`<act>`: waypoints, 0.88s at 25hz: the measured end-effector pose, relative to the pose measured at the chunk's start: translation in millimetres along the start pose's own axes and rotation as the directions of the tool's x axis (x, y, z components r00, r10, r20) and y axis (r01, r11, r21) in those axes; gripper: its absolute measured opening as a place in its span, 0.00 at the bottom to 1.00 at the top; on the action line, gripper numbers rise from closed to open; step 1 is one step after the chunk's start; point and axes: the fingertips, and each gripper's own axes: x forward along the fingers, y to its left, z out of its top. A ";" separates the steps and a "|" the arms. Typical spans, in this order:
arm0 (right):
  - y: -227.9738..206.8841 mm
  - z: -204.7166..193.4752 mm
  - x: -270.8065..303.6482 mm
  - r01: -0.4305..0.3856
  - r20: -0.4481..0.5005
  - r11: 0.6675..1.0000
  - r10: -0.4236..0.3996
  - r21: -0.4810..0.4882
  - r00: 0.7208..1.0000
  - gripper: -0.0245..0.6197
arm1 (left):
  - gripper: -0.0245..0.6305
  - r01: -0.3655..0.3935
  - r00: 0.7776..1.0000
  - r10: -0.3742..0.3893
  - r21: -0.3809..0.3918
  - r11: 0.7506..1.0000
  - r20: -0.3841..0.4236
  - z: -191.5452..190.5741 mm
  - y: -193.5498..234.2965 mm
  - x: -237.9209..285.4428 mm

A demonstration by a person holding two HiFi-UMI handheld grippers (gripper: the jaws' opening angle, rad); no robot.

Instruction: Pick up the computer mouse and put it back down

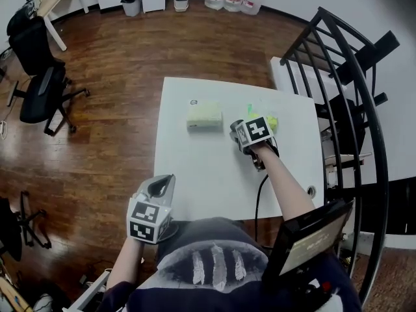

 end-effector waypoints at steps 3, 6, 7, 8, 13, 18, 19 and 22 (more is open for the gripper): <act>0.5 -0.8 12.2 0.002 -0.006 1.000 -0.002 0.022 1.000 0.49 | 0.06 -0.002 1.000 0.002 -0.008 1.000 -0.013 -2.6 2.9 2.7; -5.0 -6.1 24.2 0.012 -0.023 0.999 -0.011 0.044 1.000 0.49 | 0.06 -0.001 1.000 0.001 -0.011 1.000 -0.024 -3.5 1.6 6.2; -7.0 -7.5 28.4 0.011 -0.029 0.999 -0.009 0.052 1.000 0.49 | 0.06 -0.002 1.000 0.002 -0.009 1.000 -0.028 -3.5 1.3 7.9; -8.3 -8.7 32.5 0.009 -0.036 0.998 -0.006 0.059 0.999 0.49 | 0.06 -0.004 0.999 0.003 -0.007 1.000 -0.032 -3.5 1.7 9.4; -6.1 -20.3 52.5 -0.009 -0.080 0.996 0.016 0.089 0.997 0.49 | 0.06 -0.014 0.999 0.013 -0.013 1.000 -0.046 -6.1 6.2 12.6; -9.1 -30.6 65.5 -0.010 -0.115 0.993 0.023 0.114 0.993 0.49 | 0.06 -0.024 0.999 0.023 -0.026 0.999 -0.043 -3.6 8.3 16.5; -7.8 -32.2 68.3 -0.015 -0.118 0.993 0.030 0.121 0.993 0.49 | 0.06 -0.027 0.999 0.025 -0.029 0.999 -0.045 -4.4 8.9 16.5; -1.3 -36.6 76.3 -0.042 -0.121 0.990 0.058 0.136 0.991 0.49 | 0.06 -0.029 0.998 0.027 -0.035 0.999 -0.050 -7.9 10.9 16.0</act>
